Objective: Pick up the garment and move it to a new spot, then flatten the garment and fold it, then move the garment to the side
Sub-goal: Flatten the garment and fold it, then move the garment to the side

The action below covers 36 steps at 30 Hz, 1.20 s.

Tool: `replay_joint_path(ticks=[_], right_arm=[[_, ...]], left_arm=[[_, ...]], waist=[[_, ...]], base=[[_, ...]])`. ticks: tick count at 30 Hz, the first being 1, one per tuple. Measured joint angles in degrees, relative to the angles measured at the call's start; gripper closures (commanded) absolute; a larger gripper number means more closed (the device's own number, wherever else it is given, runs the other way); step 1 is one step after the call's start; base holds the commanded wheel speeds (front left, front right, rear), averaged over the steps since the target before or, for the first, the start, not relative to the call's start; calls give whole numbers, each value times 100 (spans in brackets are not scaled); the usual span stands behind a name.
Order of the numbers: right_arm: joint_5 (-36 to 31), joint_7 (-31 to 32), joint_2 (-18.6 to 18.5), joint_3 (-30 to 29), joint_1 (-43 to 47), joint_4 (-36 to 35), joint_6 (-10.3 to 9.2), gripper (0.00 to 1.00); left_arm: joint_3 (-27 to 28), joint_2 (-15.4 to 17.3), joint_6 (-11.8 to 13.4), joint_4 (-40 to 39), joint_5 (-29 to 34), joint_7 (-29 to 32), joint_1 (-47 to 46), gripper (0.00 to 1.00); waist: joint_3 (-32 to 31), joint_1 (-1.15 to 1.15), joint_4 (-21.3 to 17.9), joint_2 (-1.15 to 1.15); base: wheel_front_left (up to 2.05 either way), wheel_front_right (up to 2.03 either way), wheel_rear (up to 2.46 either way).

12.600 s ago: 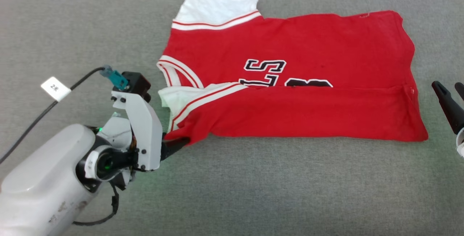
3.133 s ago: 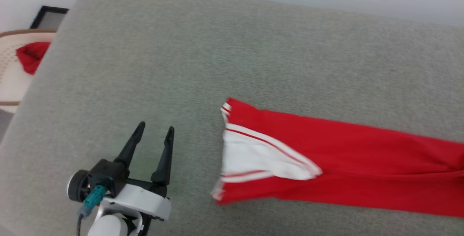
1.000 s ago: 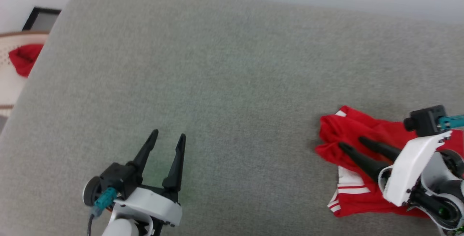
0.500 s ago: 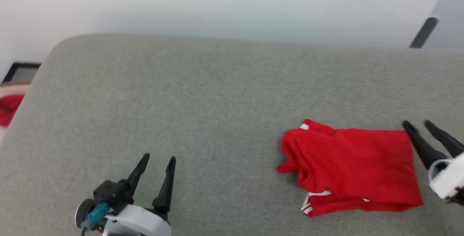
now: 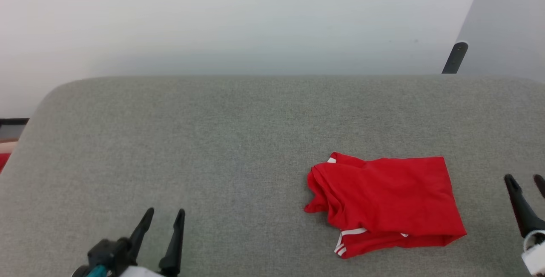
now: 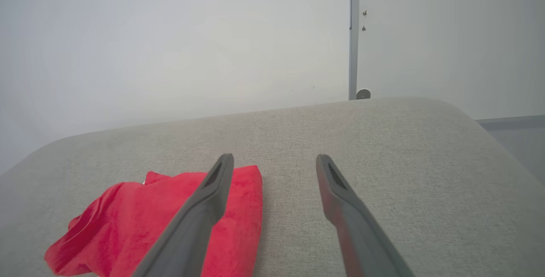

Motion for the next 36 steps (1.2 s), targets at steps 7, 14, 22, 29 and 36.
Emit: replay_joint_path(ticks=[7,14,22,29,36], right_arm=[[-352,-264,62,-479,537,-349,0,0],[-671,-159,337,-1024,1216,-965,0,0],[-1022,123,768,-1674,1816,-1782,1,0],[-1144,399,1002,-1845,1929,-2149,1,0],[-1144,584,1077,-1861,1930,-2184,0,0]], left_arm=[[237,-60,0,-312,147,0,466,0],[463,-130,70,-778,342,0,965,0],[630,-164,213,-1421,491,0,1564,0],[561,-212,271,-1601,532,0,1651,0],[502,-214,285,-1625,532,7,1639,0]], waist=[[-73,0,17,0],[-153,0,79,0],[-171,0,93,0],[-159,0,111,0],[-151,0,137,0]], base=[[0,0,0],[0,0,0],[0,0,0],[0,0,0],[0,0,0]])
